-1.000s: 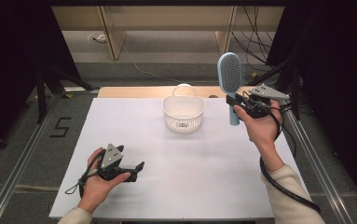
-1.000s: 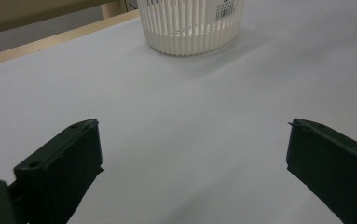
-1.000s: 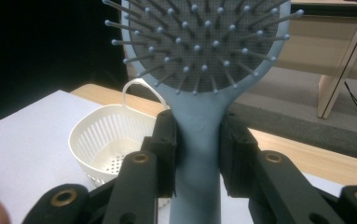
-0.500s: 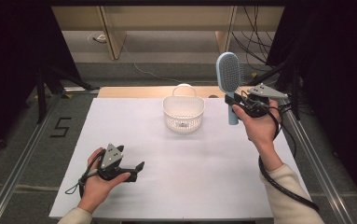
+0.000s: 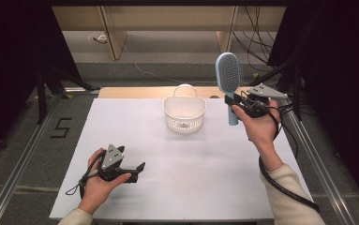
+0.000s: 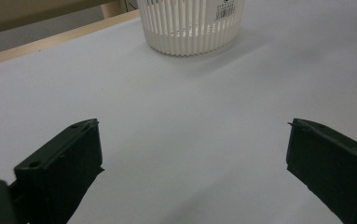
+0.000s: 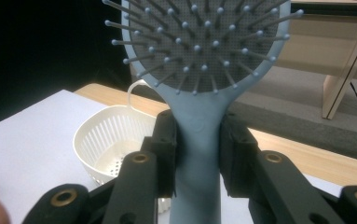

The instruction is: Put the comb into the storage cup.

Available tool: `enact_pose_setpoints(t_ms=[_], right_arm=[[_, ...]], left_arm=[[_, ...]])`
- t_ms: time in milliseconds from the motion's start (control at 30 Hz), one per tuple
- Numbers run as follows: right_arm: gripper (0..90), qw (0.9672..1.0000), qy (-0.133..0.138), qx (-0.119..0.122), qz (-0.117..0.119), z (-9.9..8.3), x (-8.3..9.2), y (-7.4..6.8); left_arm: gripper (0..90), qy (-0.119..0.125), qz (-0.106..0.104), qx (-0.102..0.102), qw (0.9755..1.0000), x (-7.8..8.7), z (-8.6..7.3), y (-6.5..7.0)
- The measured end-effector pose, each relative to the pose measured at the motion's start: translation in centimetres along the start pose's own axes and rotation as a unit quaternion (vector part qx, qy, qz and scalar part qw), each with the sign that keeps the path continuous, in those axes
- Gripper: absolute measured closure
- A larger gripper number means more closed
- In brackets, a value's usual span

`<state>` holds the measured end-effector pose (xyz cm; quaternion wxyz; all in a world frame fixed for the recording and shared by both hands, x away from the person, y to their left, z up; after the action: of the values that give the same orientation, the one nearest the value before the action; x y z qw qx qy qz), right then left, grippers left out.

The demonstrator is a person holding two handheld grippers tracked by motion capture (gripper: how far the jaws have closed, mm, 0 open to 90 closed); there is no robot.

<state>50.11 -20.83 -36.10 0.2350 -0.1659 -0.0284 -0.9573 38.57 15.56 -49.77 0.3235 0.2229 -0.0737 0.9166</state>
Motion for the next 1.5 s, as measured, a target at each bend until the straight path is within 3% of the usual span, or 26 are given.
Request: enact_pose_setpoints(t_ms=[1500], right_arm=[[70.9,0.9999,0.006,0.004,0.007,0.3,-0.7,-1.1]], left_arm=[[2.9,0.001,-0.002,0.001,1.0000,0.0,0.0,0.0]])
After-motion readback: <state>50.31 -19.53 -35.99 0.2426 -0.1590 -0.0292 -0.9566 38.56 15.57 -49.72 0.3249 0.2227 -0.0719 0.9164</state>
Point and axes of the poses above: each handheld gripper's, and its own axes: x roughly backward along the jaws, z roughly out of its top, y roughly to its right, the point moved 6 cm from there along -x, roughly forward along the jaws, and after that the axes turned 3 degrees about -z, right-handed, at the moved point
